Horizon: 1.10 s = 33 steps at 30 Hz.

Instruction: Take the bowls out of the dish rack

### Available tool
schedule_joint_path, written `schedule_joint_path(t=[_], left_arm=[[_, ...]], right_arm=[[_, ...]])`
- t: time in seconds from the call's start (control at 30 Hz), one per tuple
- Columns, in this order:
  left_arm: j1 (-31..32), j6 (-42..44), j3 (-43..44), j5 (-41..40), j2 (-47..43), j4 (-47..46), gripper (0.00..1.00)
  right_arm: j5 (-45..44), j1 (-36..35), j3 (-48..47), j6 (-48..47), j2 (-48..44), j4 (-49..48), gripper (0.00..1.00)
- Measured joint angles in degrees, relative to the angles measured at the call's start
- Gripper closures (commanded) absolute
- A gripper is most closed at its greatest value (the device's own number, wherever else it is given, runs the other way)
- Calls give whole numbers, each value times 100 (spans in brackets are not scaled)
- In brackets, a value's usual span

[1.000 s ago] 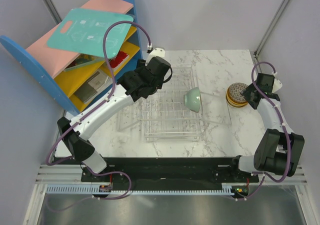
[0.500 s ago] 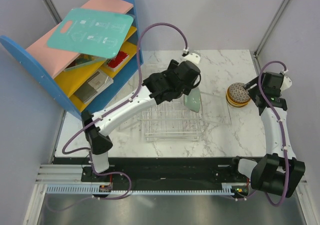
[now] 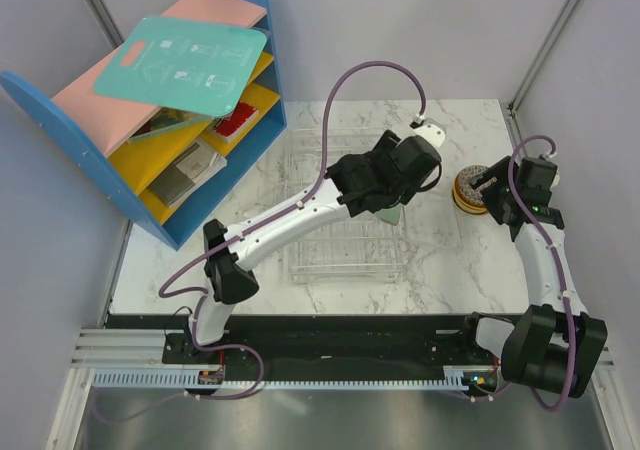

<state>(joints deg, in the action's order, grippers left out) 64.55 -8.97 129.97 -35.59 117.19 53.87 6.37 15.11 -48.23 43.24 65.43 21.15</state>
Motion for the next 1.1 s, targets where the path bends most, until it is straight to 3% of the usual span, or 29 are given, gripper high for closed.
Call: schedule_joint_path(t=[0.43,0.63,0.83,1.03,1.1], left_arm=[[446,33,35,-52,540,199,27],[525,31,50,-527,804,525,30],[555,-96,59,-850,855,684,42],[568,-164,87,-1200,857,732,70],[568,-170,103,-1338,857,743,72]], right_arm=[[199,0,192,-2,15,-223,18],[369,0,192,4,15,-236,18],[459,0,192,39,15,-280,18],[522,0,192,50,15,-356,18],[540,0,192,50,15,-361,18]])
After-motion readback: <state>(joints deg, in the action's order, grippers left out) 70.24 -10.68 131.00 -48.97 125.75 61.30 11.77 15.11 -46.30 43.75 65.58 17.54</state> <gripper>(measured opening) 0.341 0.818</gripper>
